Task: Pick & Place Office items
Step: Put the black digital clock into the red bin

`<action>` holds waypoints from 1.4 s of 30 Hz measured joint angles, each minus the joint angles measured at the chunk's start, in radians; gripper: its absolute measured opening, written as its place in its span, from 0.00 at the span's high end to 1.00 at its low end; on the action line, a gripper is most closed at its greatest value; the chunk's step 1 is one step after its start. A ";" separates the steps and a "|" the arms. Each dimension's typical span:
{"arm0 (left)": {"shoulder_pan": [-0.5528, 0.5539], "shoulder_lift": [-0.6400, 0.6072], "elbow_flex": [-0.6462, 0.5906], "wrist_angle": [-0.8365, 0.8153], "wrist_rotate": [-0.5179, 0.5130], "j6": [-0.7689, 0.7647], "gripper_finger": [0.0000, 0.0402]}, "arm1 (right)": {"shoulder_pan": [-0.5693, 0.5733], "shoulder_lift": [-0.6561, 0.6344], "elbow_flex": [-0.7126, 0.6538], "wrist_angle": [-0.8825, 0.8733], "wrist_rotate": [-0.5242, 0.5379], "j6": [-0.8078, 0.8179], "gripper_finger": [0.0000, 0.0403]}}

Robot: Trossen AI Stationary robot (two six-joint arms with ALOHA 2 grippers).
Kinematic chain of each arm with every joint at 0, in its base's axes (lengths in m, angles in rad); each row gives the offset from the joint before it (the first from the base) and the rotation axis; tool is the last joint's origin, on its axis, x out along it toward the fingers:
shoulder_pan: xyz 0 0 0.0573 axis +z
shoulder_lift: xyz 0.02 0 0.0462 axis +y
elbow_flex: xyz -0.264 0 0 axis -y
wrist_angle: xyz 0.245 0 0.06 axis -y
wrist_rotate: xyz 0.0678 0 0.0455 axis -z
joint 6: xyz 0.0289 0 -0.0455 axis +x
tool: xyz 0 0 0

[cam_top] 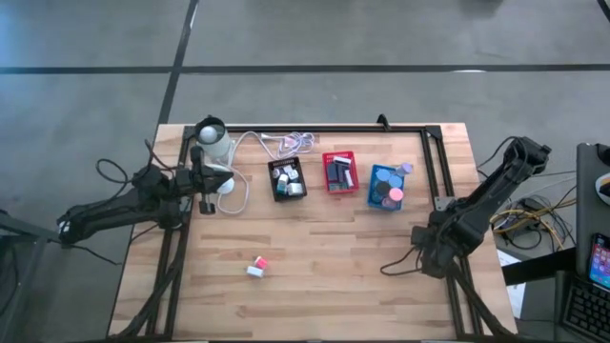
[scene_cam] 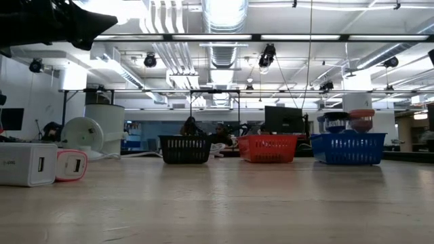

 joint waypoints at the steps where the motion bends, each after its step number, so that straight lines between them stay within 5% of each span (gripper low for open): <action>1: 0.000 0.000 0.000 0.000 0.000 0.000 0.97 | 0.000 0.003 0.000 0.002 0.000 0.001 0.39; 27: 0.000 0.000 -0.002 0.001 0.000 0.000 0.97 | 0.000 0.192 -0.004 0.004 -0.033 -0.026 0.47; 42: 0.000 0.000 -0.002 0.000 0.000 0.000 0.97 | -0.001 0.242 -0.008 0.006 -0.046 -0.045 0.71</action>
